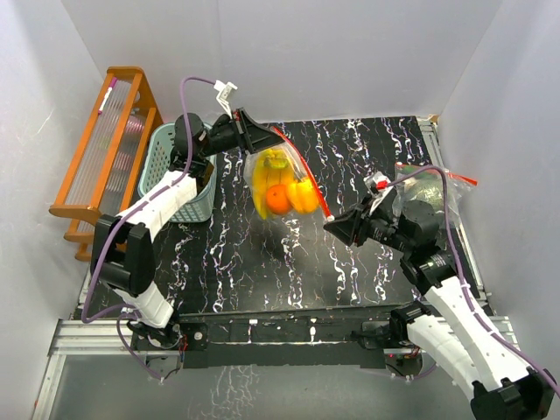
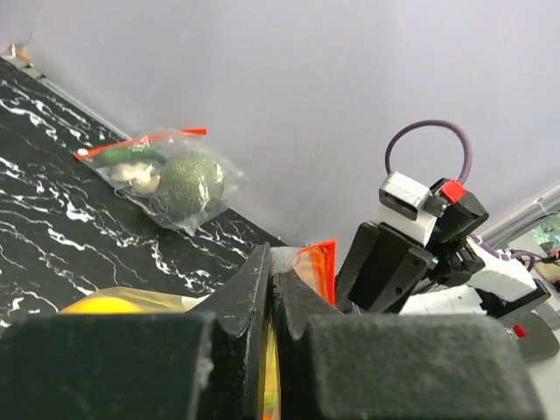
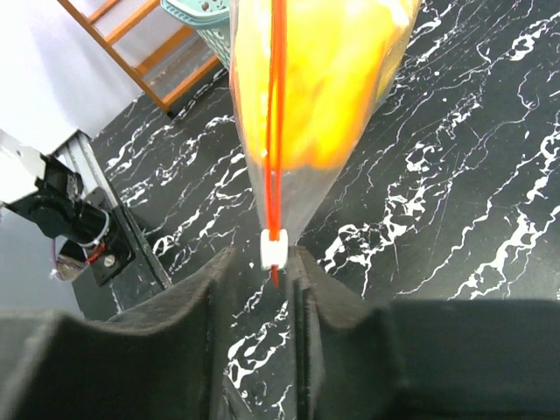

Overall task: Open the zip-top bag and remove the fake food
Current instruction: Unzip the zipper food storage bag at the center of the board.

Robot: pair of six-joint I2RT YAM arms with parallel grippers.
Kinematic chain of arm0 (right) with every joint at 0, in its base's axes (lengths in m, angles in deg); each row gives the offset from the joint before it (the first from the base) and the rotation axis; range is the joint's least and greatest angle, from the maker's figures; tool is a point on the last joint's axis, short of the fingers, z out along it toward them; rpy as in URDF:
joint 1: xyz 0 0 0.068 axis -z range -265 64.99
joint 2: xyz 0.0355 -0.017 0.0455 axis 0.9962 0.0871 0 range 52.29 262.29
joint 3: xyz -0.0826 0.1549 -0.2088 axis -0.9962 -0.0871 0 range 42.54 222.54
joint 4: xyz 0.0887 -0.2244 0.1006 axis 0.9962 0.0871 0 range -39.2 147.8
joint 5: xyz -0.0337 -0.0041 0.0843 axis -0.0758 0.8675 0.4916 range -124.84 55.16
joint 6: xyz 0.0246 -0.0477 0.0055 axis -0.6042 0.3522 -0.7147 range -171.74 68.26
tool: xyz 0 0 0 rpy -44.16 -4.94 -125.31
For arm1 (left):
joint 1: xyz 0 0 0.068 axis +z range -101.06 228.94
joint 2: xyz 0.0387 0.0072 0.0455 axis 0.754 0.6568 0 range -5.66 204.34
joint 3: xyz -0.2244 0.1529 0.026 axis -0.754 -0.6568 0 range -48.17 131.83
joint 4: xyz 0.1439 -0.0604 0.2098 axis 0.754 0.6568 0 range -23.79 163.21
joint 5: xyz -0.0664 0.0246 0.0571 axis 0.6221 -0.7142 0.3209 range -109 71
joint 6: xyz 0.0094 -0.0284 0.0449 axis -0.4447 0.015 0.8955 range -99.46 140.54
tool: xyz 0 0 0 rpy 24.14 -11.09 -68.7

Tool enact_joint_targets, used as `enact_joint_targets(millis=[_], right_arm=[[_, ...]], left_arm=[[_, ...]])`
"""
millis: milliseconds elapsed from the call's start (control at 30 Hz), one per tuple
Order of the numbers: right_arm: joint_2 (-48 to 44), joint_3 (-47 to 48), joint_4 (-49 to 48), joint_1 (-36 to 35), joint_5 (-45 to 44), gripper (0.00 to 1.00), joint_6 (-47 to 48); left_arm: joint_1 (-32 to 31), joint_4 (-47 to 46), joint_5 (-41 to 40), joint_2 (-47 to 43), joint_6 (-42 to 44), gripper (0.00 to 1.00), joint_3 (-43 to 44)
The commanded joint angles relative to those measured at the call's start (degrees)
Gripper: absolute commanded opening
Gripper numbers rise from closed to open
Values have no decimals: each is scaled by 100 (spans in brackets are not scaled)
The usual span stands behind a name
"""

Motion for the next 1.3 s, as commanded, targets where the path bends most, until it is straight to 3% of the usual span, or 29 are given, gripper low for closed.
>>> enact_joint_targets(millis=[0,100,300,467,700,1267], right_arm=[[-57,126,128,2,-65,41,-165],[33,422,210,-2,-366,49,-100],[368,997,225,2,-1040,49,4],[692,1155,-143,-3,-1007,49,122],[1173,1123,-409,-2,-676,50,114],[1139,751,-385,2,-768,50,264]], left_arm=[[163,-1219,-237,-97,-712,0,-217],[56,-1014,-110,-136,-524,0,-443],[-62,-2023,379,-243,-1025,0,-1194],[-140,-2498,637,-290,-1269,0,-1524],[-185,-2959,774,-215,-1554,0,-1605],[-192,-3212,660,-177,-1838,0,-1528]])
